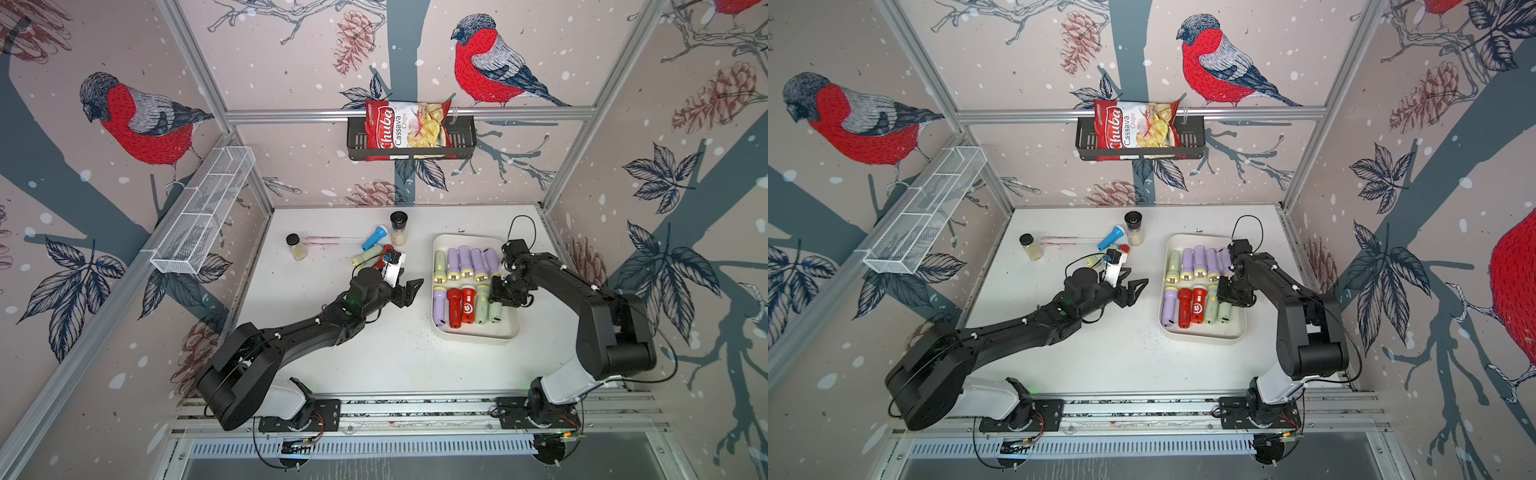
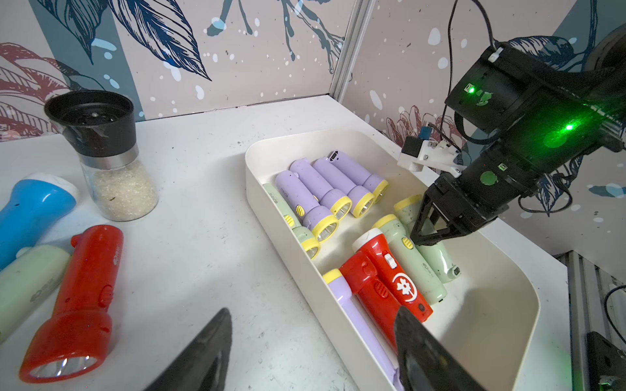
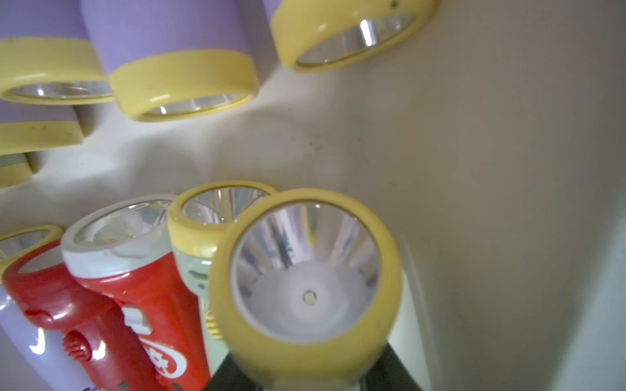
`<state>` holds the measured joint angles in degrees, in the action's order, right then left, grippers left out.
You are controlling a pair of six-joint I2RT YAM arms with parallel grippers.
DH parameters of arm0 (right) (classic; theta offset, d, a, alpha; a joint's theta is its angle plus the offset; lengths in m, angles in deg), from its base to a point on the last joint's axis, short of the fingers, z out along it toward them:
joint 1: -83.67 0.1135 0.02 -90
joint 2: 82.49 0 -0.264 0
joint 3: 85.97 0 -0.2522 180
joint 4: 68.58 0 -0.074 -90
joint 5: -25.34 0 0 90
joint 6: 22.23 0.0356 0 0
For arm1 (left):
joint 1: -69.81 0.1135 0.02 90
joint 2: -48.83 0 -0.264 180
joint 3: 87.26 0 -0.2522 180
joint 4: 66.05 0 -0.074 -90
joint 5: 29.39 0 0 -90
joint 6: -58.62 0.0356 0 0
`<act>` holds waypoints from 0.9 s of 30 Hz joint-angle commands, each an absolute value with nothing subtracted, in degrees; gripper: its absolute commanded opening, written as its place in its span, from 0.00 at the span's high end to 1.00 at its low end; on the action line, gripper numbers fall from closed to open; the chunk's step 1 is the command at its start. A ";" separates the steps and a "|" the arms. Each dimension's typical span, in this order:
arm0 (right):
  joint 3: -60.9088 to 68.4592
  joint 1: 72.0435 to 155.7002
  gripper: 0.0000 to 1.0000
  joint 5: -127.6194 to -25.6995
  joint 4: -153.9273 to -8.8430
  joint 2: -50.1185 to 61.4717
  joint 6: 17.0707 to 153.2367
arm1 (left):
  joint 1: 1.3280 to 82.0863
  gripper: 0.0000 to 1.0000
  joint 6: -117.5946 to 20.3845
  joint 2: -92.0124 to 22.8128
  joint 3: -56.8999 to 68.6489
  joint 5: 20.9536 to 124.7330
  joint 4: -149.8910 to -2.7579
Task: Put the flashlights into the storage boxes
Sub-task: Place the flashlight at the storage box, then move the flashlight at the center of the board.
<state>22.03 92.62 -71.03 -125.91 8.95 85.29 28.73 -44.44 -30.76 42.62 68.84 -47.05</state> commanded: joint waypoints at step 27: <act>15.91 114.12 0.40 -70.47 -109.43 -1.11 84.45 | 41.41 0.26 -43.82 -34.58 26.41 61.22 -79.96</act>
<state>15.78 111.88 -70.66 -116.18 -0.99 84.24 40.14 -45.78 -32.88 29.29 63.90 -71.86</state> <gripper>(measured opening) 0.604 0.743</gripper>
